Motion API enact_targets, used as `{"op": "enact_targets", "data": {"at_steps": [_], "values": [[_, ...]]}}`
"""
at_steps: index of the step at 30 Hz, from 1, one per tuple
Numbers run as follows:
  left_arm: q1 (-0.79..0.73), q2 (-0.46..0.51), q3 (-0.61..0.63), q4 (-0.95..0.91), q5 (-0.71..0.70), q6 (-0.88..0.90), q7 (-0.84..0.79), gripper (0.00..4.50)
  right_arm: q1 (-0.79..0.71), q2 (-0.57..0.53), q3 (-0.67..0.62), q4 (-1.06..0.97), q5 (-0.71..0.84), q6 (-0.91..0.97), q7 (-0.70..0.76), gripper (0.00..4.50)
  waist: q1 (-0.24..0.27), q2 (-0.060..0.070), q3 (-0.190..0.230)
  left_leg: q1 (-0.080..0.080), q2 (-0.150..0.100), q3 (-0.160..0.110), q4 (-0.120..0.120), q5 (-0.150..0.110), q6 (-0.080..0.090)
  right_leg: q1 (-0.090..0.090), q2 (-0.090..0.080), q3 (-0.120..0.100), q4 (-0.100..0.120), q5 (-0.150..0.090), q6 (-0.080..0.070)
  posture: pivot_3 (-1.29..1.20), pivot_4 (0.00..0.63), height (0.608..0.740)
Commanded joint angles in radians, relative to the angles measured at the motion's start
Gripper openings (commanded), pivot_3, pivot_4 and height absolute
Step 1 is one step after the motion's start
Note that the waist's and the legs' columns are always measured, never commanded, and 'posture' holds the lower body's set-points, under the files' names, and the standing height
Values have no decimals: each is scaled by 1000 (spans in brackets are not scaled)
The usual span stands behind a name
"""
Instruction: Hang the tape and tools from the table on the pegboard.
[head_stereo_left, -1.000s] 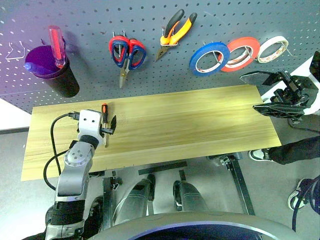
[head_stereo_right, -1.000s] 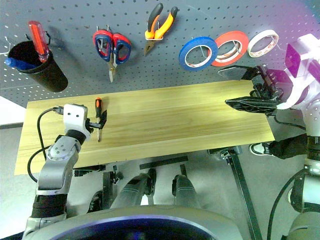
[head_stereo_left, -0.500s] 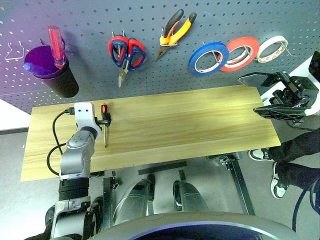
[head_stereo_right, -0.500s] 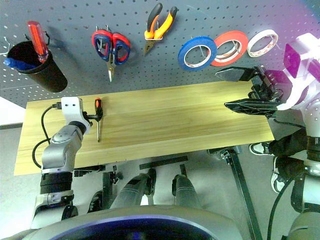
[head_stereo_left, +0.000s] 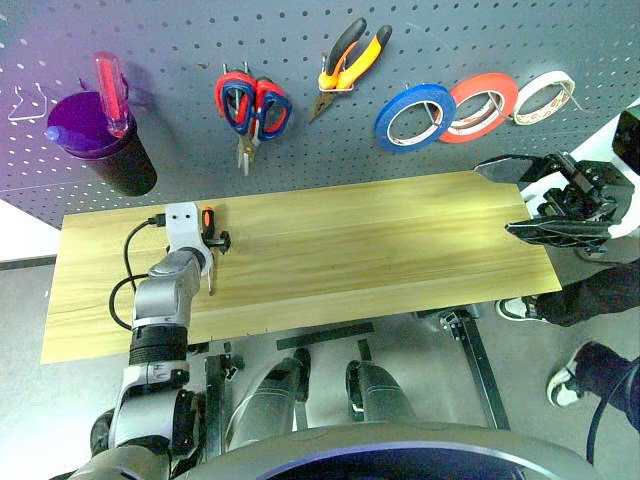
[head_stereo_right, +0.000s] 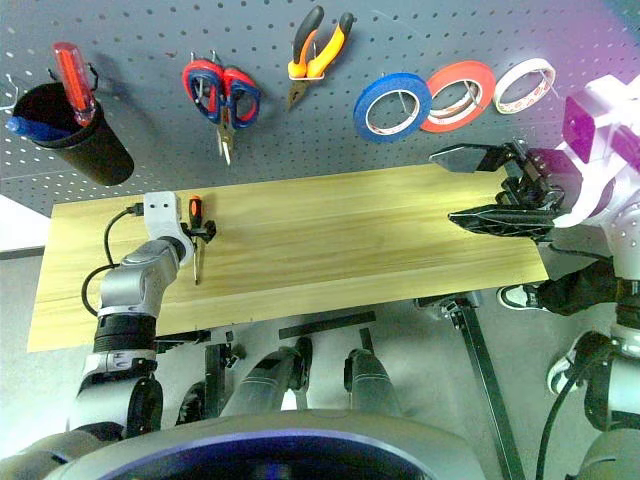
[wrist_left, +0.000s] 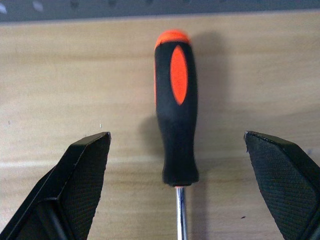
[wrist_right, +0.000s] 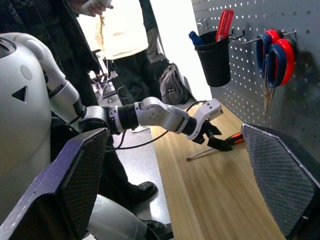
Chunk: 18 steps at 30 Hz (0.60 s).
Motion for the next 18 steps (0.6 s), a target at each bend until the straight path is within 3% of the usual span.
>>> {"op": "enact_targets", "data": {"at_steps": [1, 14, 18], "values": [[-25, 13, -10, 23, 16, -5, 12, 4480, 1, -22, -47, -32, 4, 2, 8, 4500, 0, 0, 0, 0, 0, 0, 0, 0, 0, 0, 0, 0, 0, 0, 0, -174, 366, 740], [-125, 16, 0, 209, 17, -28, 37, 4480, 5, -25, -48, -31, -14, 7, 6, 4500, -1, 0, 0, 0, 0, 0, 0, 0, 0, 0, 0, 0, 0, 0, 0, -183, 372, 740], [-141, 11, -1, 238, 10, -35, 26, 3652, 1, -23, -49, -27, -23, 5, 4, 4500, -2, 0, 0, 0, 0, 0, 0, 0, 0, 0, 0, 0, 0, 0, 0, -187, 370, 740]]}}
